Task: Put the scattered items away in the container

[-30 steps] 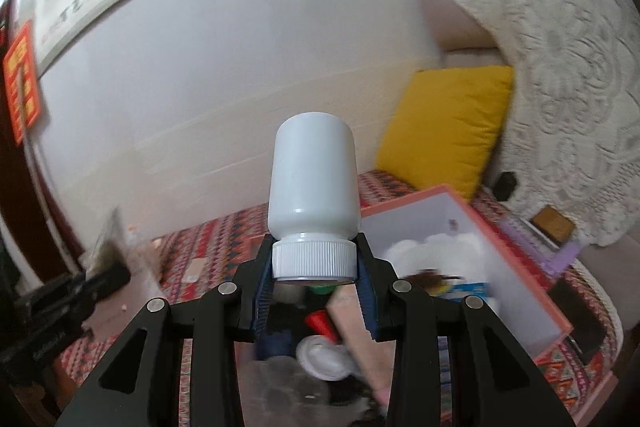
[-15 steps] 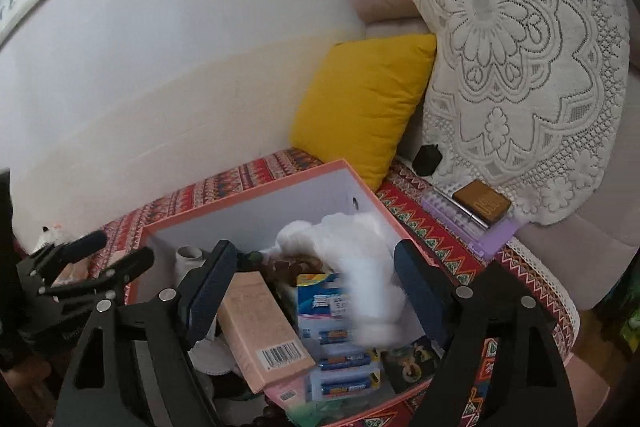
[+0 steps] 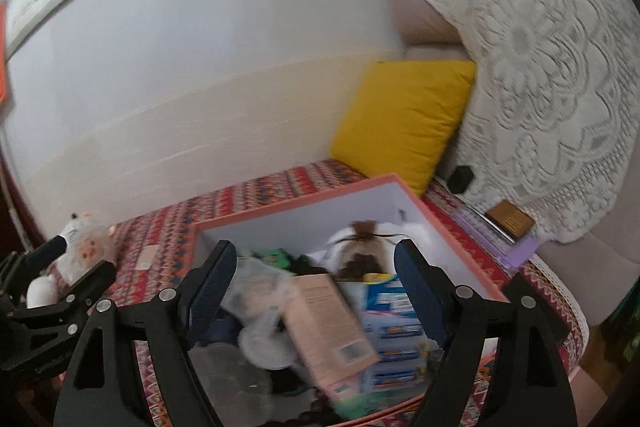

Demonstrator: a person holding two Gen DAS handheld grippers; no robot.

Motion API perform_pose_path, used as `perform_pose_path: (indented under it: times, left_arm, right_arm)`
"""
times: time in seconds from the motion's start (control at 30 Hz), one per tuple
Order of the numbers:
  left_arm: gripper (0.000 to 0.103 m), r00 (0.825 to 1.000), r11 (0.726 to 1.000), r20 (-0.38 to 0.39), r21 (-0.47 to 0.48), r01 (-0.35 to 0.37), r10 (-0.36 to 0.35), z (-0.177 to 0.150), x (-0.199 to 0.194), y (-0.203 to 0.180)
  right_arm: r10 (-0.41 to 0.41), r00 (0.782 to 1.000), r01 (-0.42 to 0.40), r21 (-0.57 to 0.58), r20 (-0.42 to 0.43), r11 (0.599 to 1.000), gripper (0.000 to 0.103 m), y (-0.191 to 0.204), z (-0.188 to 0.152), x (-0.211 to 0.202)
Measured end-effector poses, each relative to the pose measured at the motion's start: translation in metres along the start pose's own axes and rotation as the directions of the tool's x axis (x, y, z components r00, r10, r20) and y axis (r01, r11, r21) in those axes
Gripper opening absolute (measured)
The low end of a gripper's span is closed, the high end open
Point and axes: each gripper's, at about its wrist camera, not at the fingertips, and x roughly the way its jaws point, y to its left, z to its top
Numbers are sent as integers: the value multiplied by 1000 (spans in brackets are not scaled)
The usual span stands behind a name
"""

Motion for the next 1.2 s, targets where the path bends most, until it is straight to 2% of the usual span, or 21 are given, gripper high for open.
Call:
perform_pose_path:
  times: [0.13,0.2,0.23,0.3,0.37,0.53,0.6,0.73,0.83,0.93,1.03,1.2]
  left_arm:
    - [95,999,999,12,-30,-35,36,-9,-32,31]
    - [100,998,997,22,-55,-55,57,-16,-51,48]
    - [103,997,995,29,-71,-65,67,-20,-60,57]
    - [103,996,991,36,-104,-81,85,-30,-79,74]
    - [103,995,987,28,-130,-90,94,-44,-98,90]
    - [103,996,980,-8,-176,-90,90,-84,-134,115]
    - [103,994,979,-45,-178,-102,96,-102,-145,119]
    - [103,995,986,-88,-155,-65,51,-128,-169,112]
    - [103,997,991,-64,-124,-58,51,-137,-189,99]
    - [103,999,994,-44,-109,-20,15,-142,-206,85]
    - [103,999,996,-31,-84,21,-24,-144,-222,66]
    - [103,999,997,0,-64,49,-50,-145,-245,41]
  right_arm:
    - [-6,1000,7,-55,25,998,85,41,-11,-20]
    - [-16,1000,18,-53,22,998,89,54,-27,-34]
    - [-22,1000,23,-52,21,998,95,60,-35,-41]
    - [-32,999,33,-50,19,998,99,72,-50,-56]
    - [-43,999,43,-49,17,998,102,84,-66,-70]
    - [-69,998,69,-45,12,997,102,115,-105,-107]
    - [-80,997,80,-42,10,996,102,126,-120,-121]
    - [-108,994,109,-31,25,994,102,125,-146,-162]
    - [-127,991,129,-49,39,990,102,124,-158,-189]
    - [-151,987,154,-53,57,987,102,118,-164,-215]
    - [-176,982,179,-37,75,983,102,108,-168,-240]
    - [-205,975,206,-1,91,979,103,88,-171,-271]
